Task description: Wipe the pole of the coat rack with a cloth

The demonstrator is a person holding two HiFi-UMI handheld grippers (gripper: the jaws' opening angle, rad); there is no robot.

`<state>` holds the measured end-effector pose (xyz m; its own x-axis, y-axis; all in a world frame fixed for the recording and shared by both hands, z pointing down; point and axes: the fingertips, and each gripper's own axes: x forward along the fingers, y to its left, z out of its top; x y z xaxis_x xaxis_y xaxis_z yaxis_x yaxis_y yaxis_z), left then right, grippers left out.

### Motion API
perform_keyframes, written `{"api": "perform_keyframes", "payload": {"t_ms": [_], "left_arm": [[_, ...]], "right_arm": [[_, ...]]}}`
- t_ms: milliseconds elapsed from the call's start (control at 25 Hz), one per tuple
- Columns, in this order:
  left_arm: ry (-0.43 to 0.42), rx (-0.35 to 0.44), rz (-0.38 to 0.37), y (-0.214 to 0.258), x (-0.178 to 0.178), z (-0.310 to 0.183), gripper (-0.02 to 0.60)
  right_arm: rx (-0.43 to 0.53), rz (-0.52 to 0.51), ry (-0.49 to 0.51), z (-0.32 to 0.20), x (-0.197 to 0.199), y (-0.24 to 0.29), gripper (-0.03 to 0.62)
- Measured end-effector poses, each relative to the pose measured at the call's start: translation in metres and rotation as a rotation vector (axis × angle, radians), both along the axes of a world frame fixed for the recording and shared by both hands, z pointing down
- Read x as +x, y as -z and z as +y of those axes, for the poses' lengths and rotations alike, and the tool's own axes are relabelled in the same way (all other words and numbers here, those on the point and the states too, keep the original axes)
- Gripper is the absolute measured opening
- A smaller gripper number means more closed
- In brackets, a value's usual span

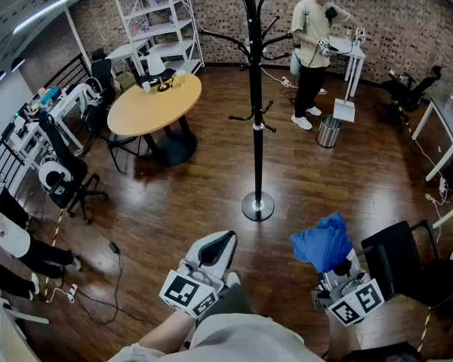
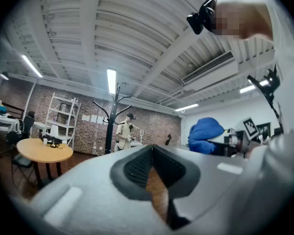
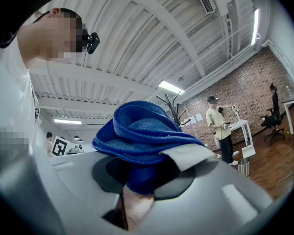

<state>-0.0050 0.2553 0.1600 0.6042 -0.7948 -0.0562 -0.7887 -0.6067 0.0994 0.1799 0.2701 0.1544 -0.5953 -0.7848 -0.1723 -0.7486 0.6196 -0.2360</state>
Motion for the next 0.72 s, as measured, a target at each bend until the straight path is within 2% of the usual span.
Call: {"api": "perform_keyframes", "payload": {"t_ms": [240,400,480,640,720], "left_arm": [[-0.007,-0.016,0.007,-0.020,-0.025,-0.091,0.000],[-0.039,0.002,0.012,-0.018,-0.045,-0.188,0.000],[-0.055,0.039,0.011,0.004,-0.055,-0.240,0.000],[-0.062,0.170,0.003,0.058,-0.083,-0.320,0.000],[-0.058,0.179,0.011,0.065,-0.095,-0.350,0.000]], "right_arm": [[0.016,0.029,0.004,-0.091,-0.029,-0.003,0.094],[0.074,0.050,0.003,-0.197,-0.061,0.016,0.094],[0.118,0.067,-0.001,-0.264,-0.076,0.048,0.094],[0.197,0.088,-0.037,-0.394,-0.106,0.145,0.094],[0.193,0.109,-0.065,-0.446,-0.122,0.185,0.094]]}}
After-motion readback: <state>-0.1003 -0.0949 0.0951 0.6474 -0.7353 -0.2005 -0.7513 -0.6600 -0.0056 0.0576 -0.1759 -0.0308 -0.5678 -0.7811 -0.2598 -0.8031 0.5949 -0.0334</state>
